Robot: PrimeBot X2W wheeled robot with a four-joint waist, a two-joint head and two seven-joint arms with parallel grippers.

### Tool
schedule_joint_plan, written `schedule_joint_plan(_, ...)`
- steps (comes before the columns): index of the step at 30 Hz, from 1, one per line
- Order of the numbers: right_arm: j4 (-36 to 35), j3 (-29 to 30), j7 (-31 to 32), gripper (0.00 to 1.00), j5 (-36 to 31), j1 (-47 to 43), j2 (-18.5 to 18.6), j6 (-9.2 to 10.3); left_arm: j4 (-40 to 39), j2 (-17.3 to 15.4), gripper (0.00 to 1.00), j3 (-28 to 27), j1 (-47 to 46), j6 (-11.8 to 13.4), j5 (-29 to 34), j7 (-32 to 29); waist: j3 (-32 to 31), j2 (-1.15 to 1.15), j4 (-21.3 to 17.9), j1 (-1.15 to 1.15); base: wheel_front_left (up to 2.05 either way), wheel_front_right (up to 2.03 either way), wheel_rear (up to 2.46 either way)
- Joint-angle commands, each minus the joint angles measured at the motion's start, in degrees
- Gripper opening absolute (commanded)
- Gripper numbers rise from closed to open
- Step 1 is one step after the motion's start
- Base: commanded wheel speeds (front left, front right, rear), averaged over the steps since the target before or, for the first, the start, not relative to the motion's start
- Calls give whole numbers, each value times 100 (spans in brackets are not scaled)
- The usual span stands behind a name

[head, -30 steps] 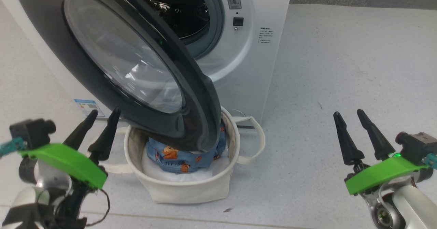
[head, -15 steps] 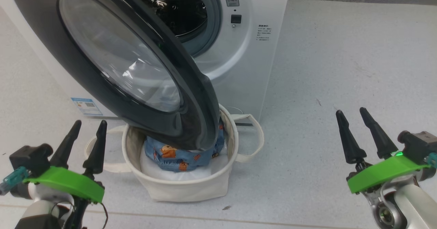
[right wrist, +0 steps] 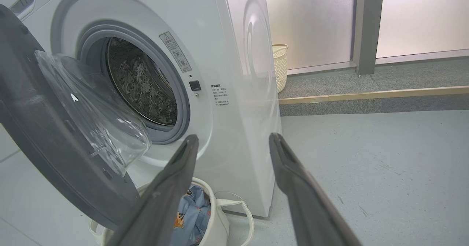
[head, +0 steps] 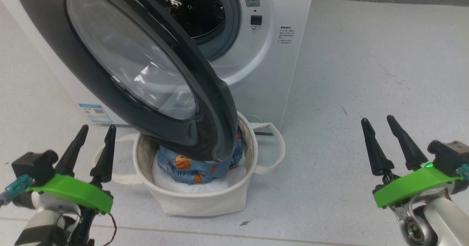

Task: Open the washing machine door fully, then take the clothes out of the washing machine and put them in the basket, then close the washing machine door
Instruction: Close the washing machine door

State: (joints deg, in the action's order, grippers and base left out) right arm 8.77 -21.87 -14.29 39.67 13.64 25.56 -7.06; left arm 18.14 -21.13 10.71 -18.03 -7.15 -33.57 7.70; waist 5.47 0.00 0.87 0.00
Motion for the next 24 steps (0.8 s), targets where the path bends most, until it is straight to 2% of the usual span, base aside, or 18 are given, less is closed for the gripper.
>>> schedule_joint_plan(1,-152,-25,-71,100,-5,58,134,-43,-131,-247,100,-210,-301,-32,-54,67,-14,0,7,0,0,0,0)
schedule_joint_plan(19,-46,268,-71,100,-89,-25,158,-43,-181,-293,100,-200,-268,25,-140,87,-40,0,44,0,0,0,0)
schedule_joint_plan(20,-47,282,-71,87,-96,-26,158,-43,-185,-295,100,-198,-270,30,-142,87,-40,0,47,0,0,0,0)
schedule_joint_plan(21,-58,286,-71,20,-104,-23,154,-43,-187,-297,100,-198,-272,36,-146,87,-41,0,51,0,0,0,0)
schedule_joint_plan(22,-77,263,-71,0,-115,-18,156,-43,-191,-299,100,-198,-274,42,-150,87,-42,0,56,0,0,0,0)
schedule_joint_plan(24,-188,196,-71,0,-130,20,143,-43,-198,-310,100,-206,-280,62,-153,90,-39,0,64,0,0,0,0)
